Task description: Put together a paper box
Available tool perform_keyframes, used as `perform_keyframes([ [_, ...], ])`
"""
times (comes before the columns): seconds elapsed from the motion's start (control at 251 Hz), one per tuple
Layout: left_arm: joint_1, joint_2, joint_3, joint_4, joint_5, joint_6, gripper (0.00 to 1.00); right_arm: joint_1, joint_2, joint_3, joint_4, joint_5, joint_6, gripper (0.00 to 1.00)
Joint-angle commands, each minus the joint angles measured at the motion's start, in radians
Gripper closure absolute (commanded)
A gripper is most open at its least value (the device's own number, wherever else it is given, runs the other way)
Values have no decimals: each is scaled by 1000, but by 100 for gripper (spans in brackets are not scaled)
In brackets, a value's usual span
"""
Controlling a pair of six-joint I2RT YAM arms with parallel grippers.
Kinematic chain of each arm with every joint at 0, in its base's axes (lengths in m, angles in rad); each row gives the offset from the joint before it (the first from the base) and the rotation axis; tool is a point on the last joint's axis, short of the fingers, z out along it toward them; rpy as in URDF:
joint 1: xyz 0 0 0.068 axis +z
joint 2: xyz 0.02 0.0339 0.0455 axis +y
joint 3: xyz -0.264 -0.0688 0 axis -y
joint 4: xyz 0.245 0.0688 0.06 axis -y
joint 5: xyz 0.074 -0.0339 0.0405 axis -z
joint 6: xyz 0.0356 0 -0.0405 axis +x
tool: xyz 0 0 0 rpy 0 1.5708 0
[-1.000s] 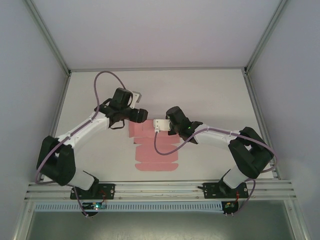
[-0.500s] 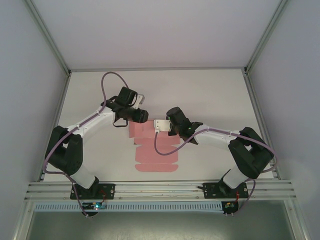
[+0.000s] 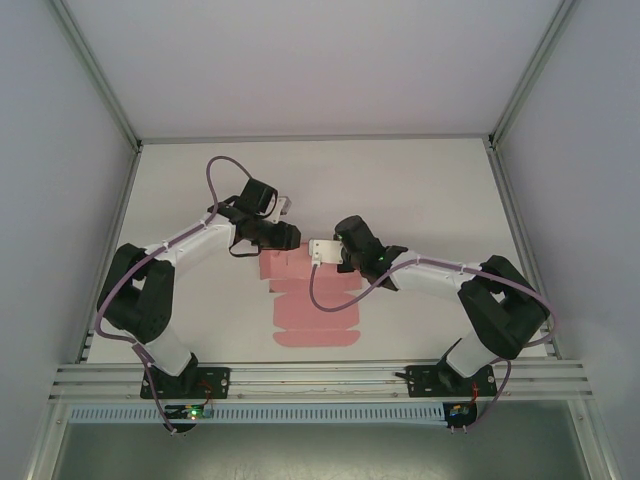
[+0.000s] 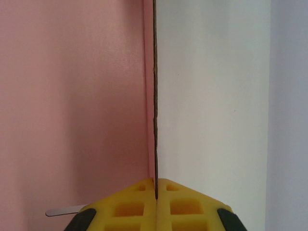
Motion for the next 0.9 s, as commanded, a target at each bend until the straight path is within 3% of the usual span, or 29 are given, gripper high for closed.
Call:
perform_keyframes([
  [0.0, 0, 7, 11, -23, 11, -53, 53, 4, -32, -24, 47, 16, 49, 100],
  [0.124, -1, 18, 19, -39, 2, -52, 54, 9, -56, -31, 46, 4, 66, 100],
  [0.319, -1, 52, -12, 111, 52, -189, 72, 35, -64, -43, 59, -10, 72, 100],
  [0.543, 1, 46, -75, 314, 75, -341, 73, 67, -59, -61, 91, 2, 99, 100],
  [0.898, 9, -3, -171, 508, 69, -494, 75, 97, -70, -116, 176, 31, 146, 100],
])
